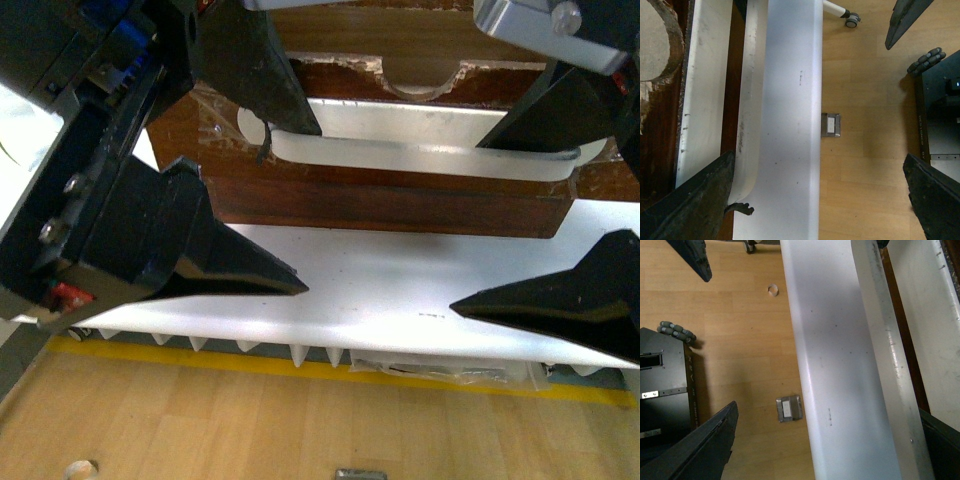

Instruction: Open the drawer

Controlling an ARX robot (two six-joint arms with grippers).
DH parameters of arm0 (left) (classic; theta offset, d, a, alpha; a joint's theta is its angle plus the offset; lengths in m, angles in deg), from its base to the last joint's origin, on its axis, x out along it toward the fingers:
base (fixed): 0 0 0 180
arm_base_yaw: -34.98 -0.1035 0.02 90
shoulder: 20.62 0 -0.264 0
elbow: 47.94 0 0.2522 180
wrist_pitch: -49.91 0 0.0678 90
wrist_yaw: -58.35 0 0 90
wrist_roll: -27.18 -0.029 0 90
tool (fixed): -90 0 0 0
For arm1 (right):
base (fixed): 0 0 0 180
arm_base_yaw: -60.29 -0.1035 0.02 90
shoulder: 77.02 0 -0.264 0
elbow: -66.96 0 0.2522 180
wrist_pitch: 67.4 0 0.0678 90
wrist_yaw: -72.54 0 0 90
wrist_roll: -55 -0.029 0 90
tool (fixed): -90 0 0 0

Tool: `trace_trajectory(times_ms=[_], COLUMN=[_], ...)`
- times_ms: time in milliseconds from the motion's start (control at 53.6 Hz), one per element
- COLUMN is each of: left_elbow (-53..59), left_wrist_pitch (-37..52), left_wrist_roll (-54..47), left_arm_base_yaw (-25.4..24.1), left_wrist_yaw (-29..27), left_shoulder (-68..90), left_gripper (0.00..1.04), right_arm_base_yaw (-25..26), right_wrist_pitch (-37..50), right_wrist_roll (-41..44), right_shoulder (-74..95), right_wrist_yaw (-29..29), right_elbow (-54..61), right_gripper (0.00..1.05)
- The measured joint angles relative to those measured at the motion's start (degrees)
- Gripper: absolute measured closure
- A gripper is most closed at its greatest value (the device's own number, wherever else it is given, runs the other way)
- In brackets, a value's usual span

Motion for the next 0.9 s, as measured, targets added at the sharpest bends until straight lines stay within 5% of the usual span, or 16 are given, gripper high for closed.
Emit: trace_trajectory(times_ms=[466,634,896], left_elbow=[15.34,23.52,36.09], left_wrist_pitch=[24.35,37.31,51.1], left_wrist_roll=[16.17,25.94,41.66], left_arm_base_yaw=[1.01,0.13,-2.38], left_wrist_yaw=[2.38,-1.9,-16.13], left_shoulder=[-15.65,-22.29,-32.96], left_gripper=[0.06,0.06,0.06], right_arm_base_yaw=[4.09,7.45,12.5], right_wrist_pitch=[20.63,31.61,39.91], right_wrist_roll=[-11.1,-18.27,-29.03], right_shoulder=[-12.22,-19.67,-35.67], right_wrist_yaw=[2.69,5.97,11.76], right_elbow=[10.75,17.77,31.43], right_gripper=[0.09,0.09,0.09])
